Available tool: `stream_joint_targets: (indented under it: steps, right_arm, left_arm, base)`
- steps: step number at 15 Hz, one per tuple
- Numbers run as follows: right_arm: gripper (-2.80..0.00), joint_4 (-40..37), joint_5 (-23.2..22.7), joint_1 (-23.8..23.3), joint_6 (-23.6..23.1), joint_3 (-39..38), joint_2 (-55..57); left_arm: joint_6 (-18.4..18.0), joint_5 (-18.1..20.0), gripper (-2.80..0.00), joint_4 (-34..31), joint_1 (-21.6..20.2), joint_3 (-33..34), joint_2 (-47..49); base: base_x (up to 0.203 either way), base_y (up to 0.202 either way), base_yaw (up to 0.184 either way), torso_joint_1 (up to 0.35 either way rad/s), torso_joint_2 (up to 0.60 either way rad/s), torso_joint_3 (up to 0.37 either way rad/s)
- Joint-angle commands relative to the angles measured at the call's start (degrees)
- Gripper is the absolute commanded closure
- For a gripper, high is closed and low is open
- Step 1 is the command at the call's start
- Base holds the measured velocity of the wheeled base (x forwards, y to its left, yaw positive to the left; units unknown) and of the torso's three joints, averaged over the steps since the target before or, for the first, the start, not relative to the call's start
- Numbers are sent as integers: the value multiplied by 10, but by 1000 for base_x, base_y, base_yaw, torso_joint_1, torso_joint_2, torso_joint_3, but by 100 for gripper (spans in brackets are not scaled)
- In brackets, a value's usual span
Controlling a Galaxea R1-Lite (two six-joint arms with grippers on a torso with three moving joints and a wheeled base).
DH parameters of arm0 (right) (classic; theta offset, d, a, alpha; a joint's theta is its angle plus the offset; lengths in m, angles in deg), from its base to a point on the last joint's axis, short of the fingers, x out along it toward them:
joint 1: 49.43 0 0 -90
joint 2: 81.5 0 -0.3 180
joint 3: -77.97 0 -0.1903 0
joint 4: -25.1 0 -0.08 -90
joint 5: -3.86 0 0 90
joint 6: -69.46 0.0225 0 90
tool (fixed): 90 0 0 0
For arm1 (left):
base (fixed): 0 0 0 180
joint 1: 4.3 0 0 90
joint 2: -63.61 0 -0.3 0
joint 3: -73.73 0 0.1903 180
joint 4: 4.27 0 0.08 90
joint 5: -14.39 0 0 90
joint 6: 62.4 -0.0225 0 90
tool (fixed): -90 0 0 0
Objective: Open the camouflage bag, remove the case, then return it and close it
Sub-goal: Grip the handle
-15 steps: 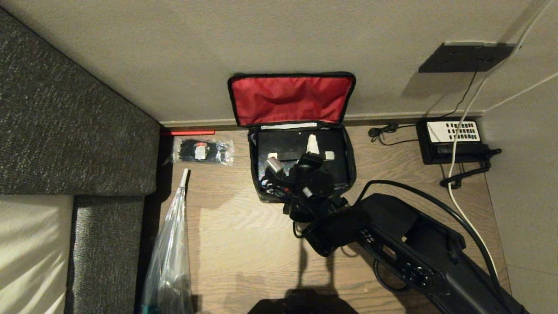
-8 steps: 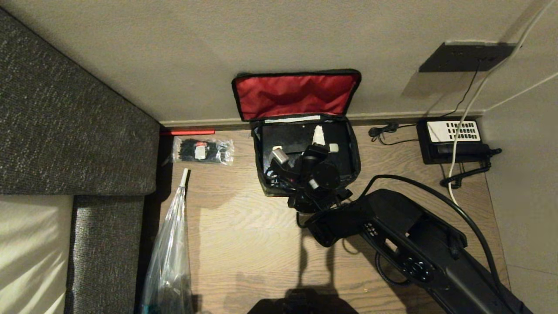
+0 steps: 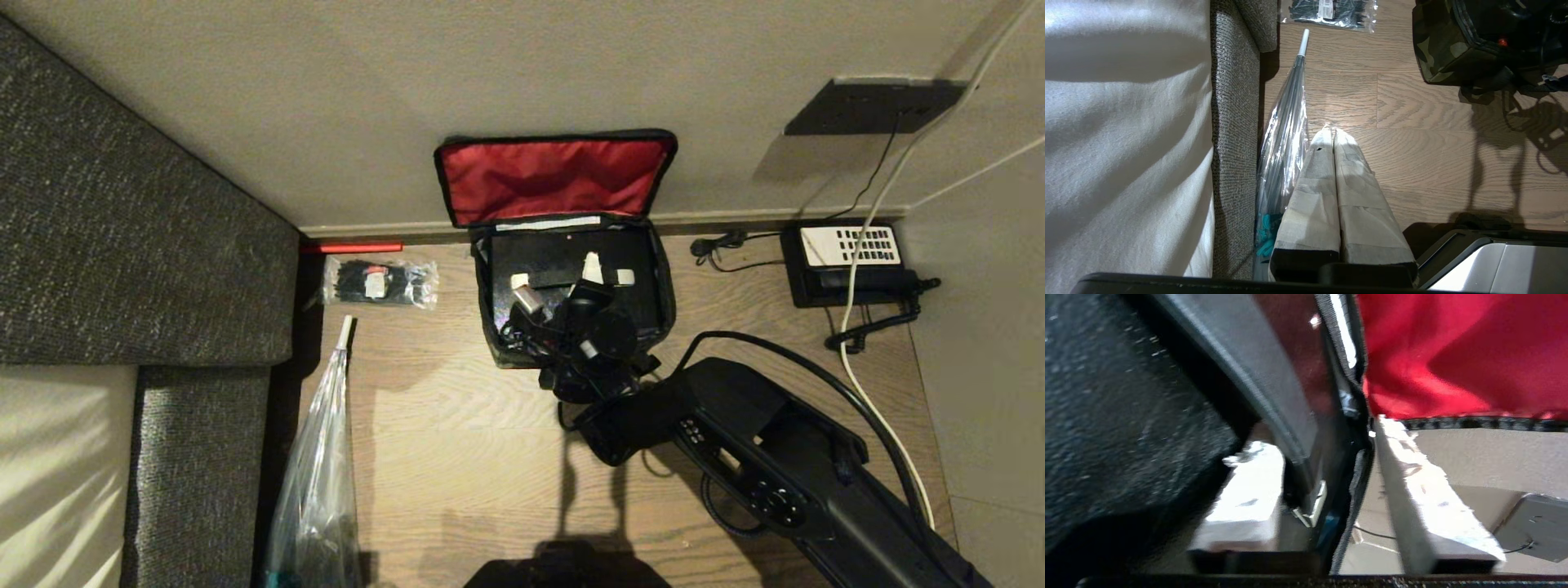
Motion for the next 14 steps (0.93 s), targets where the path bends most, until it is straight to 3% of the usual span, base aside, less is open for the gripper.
stream_joint_targets:
  steps: [1, 14]
  right_arm:
    - [0, 9, 2, 1, -5, 1, 2]
    - [0, 20, 5, 15, 0, -9, -12]
  left_arm:
    - [1, 0, 0, 0, 0, 2, -1]
    - [0, 0, 0, 0, 0, 2, -1]
  base:
    - [0, 0, 0, 0, 0, 0]
    - [0, 0, 0, 0, 0, 0]
